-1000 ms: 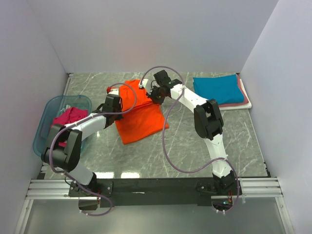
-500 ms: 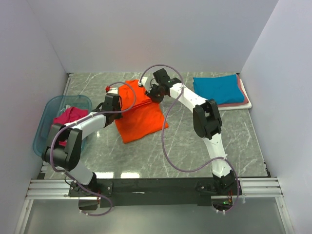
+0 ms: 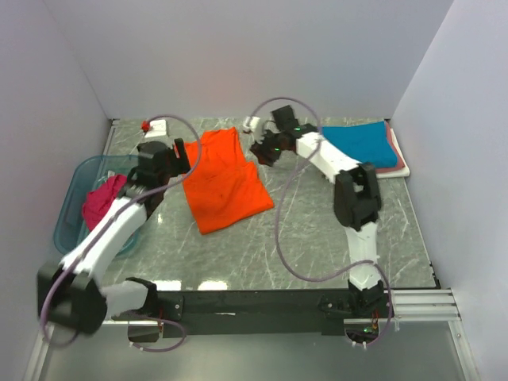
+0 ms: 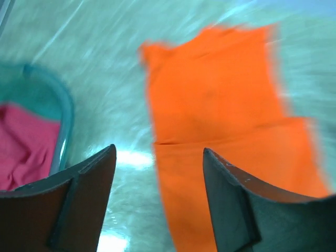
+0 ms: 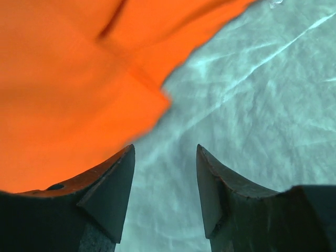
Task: Fold and stack the t-shirts
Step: Fold the tshirt
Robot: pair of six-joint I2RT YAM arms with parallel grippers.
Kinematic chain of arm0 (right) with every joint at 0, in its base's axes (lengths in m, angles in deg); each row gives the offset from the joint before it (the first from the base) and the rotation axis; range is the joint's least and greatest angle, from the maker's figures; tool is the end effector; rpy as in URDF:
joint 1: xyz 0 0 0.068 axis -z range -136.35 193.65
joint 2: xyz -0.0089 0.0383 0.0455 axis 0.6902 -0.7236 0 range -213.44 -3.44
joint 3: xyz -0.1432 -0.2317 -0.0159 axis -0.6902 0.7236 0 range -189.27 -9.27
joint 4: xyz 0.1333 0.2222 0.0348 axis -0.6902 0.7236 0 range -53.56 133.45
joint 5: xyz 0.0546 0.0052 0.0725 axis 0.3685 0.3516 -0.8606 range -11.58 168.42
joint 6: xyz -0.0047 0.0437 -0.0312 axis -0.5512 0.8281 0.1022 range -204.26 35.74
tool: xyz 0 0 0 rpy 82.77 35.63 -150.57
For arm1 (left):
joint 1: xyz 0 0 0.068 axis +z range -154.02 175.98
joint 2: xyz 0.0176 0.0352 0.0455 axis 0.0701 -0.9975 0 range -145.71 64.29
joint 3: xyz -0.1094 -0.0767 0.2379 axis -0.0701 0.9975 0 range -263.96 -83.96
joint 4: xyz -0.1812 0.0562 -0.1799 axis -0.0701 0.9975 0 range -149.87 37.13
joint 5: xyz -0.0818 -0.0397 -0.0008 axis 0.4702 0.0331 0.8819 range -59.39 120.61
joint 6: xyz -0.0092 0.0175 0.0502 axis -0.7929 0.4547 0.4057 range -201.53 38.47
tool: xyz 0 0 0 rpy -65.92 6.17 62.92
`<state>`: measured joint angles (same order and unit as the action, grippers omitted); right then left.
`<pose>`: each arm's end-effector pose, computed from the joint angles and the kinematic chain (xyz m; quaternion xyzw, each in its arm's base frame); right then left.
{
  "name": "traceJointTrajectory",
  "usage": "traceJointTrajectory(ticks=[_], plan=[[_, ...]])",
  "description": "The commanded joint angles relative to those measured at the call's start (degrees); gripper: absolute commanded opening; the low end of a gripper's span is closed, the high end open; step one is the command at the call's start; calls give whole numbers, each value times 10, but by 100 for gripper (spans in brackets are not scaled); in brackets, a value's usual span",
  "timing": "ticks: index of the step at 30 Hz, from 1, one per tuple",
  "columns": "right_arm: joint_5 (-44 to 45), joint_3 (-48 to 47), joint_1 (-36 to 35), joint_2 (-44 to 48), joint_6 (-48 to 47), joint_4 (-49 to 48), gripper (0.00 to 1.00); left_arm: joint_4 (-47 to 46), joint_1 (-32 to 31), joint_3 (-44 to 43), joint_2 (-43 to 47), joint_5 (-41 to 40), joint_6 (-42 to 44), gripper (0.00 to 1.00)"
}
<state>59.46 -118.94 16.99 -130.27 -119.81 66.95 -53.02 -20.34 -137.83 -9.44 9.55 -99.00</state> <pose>0.4439 0.2357 0.2303 -0.5261 0.7568 0.1256 0.3669 0.2845 -0.0701 0.2918 -0.1043 0.8360 -0.0010 0.5388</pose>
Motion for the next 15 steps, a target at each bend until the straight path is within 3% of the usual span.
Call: traceJointTrajectory(ticks=[1, 2, 3, 4, 6, 7, 10, 15], plan=[[-212, 102, 45, 128, -182, 57, 58, 7, -6, 44, 117, 161, 57, 77], [-236, 137, 49, 169, -262, 121, 59, 1, -27, 64, 138, 194, 80, 87], [-251, 176, 51, 192, -426, 152, 61, 4, -45, 95, 173, 216, 89, 95], [-248, 263, 53, 239, -487, 153, 61, 9, -68, 106, 187, 212, 97, 95], [-227, 353, 44, 285, -562, 107, 64, 35, -141, 129, 208, 183, 134, 93], [-218, 415, 41, 302, -565, 79, 65, 43, -164, 150, 222, 175, 150, 92], [-206, 469, 27, 342, -550, -16, 65, 80, -267, 175, 227, 136, 234, 87], [-217, 458, 27, 339, -516, -11, 68, 130, -309, 197, 170, 76, 341, 86]])
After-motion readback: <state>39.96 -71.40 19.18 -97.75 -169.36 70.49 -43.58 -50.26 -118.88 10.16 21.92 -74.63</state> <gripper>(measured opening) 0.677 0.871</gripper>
